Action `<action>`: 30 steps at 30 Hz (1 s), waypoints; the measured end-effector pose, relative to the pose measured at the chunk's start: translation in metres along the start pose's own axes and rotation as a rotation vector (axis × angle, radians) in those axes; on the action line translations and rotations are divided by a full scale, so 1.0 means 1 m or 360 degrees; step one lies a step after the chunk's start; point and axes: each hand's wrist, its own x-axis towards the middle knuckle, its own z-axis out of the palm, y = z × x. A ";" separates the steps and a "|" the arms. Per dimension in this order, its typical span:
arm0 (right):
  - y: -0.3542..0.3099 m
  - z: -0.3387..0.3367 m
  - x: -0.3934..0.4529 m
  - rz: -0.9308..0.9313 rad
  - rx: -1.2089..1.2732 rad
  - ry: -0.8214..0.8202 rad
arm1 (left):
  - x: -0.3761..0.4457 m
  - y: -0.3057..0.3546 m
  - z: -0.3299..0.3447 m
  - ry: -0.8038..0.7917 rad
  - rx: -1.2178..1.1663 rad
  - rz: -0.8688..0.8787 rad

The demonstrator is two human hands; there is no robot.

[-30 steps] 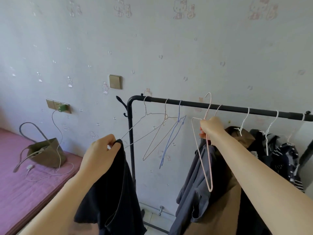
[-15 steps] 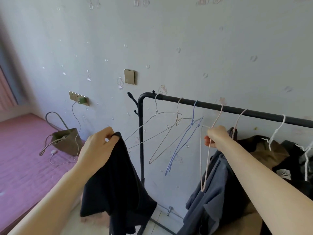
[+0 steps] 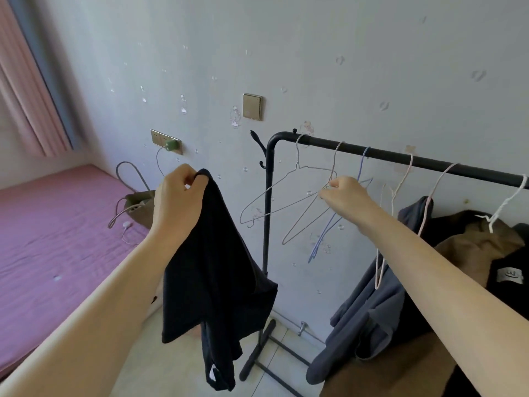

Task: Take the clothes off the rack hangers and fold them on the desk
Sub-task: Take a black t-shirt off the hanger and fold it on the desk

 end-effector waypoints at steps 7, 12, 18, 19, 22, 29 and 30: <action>-0.055 0.089 -0.055 -0.0184 0.0066 -0.0794 | 0.009 -0.014 -0.077 0.0213 -0.0144 -0.0130; -0.094 0.156 -0.106 -0.0401 -0.0177 -0.1344 | 0.006 -0.039 -0.153 0.0361 -0.0285 -0.0198; -0.125 0.258 -0.149 -0.0847 -0.0484 -0.1035 | -0.017 -0.070 -0.252 0.0612 -0.0191 -0.0196; -0.135 0.273 -0.155 -0.0893 -0.0480 -0.0955 | -0.023 -0.077 -0.273 0.0672 -0.0142 -0.0191; -0.172 0.305 -0.172 -0.0894 -0.0230 -0.0944 | -0.045 -0.104 -0.337 0.0871 0.0024 -0.0210; -0.269 0.378 -0.202 -0.0974 0.0236 -0.1075 | -0.116 -0.168 -0.466 0.1142 0.0389 -0.0506; -0.286 0.395 -0.212 -0.1003 0.0285 -0.1107 | -0.129 -0.176 -0.485 0.1169 0.0433 -0.0559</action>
